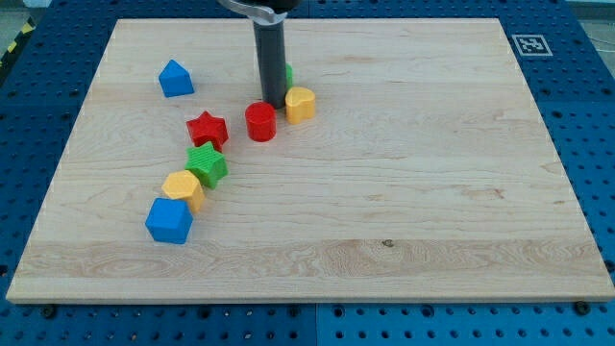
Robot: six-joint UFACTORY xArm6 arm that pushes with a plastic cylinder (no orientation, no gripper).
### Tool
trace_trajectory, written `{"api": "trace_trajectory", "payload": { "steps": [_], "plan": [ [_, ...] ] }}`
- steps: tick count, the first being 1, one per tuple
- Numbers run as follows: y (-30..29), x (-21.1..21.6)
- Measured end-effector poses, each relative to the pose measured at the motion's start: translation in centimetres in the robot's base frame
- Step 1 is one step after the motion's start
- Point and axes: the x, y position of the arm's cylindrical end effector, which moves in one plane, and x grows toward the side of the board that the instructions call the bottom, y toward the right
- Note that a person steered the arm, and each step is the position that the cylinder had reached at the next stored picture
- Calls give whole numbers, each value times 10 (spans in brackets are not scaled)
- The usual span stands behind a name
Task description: Push the yellow heart towards bottom right
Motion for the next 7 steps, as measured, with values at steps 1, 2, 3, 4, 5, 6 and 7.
{"api": "trace_trajectory", "payload": {
  "steps": [1, 2, 3, 4, 5, 6, 7],
  "plan": [
    [10, 5],
    [24, 16],
    [46, 23],
    [68, 34],
    [90, 42],
    [112, 46],
    [124, 47]
  ]
}}
